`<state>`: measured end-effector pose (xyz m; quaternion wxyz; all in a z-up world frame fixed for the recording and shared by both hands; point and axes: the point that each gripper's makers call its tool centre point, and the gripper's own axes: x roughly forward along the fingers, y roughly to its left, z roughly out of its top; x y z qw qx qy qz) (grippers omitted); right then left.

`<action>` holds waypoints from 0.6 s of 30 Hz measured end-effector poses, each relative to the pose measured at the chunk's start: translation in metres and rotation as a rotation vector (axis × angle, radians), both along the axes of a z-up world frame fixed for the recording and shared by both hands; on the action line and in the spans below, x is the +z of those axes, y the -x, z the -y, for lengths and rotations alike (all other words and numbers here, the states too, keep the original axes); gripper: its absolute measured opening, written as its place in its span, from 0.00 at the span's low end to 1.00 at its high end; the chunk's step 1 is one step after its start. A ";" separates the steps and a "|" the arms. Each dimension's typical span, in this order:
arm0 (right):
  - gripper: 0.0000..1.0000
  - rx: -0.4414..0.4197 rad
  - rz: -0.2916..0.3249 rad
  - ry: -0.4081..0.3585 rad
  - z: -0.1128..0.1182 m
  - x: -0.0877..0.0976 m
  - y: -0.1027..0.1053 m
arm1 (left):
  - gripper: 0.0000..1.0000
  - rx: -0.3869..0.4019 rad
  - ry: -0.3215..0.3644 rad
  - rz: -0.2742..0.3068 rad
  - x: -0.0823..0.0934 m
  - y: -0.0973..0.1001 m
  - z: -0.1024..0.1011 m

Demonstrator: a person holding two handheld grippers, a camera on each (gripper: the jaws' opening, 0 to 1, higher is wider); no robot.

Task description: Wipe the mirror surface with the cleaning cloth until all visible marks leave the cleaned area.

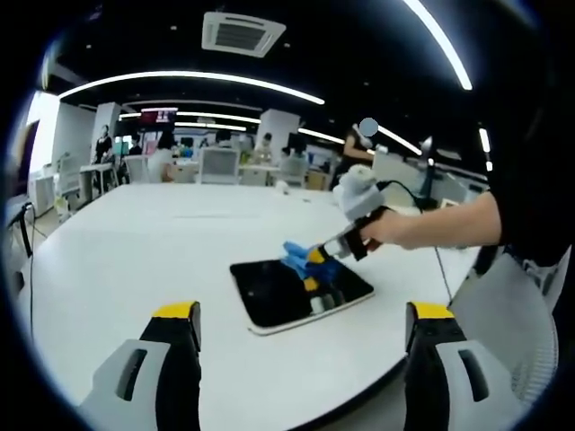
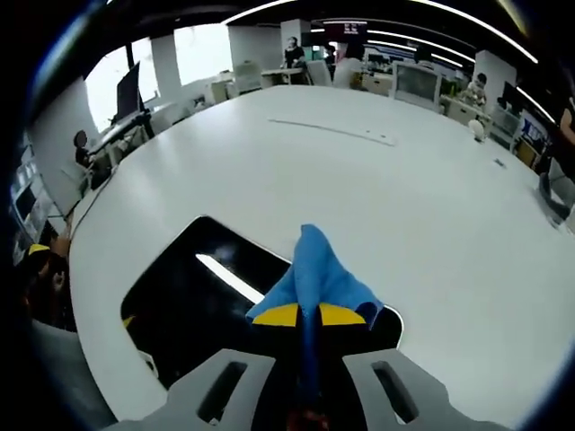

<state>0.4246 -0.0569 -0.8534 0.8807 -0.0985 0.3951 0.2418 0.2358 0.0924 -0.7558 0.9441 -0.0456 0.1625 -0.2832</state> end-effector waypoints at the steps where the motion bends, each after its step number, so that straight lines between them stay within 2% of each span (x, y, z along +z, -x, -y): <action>1: 0.01 0.003 0.000 0.002 -0.001 0.000 0.000 | 0.95 0.000 -0.001 -0.001 0.000 0.000 0.000; 4: 0.01 0.007 -0.001 -0.001 -0.008 0.000 0.001 | 0.93 0.021 0.003 0.000 0.000 -0.002 -0.003; 18: 0.01 0.029 -0.007 -0.017 -0.044 -0.002 -0.004 | 0.92 0.009 0.006 0.001 0.000 0.000 -0.001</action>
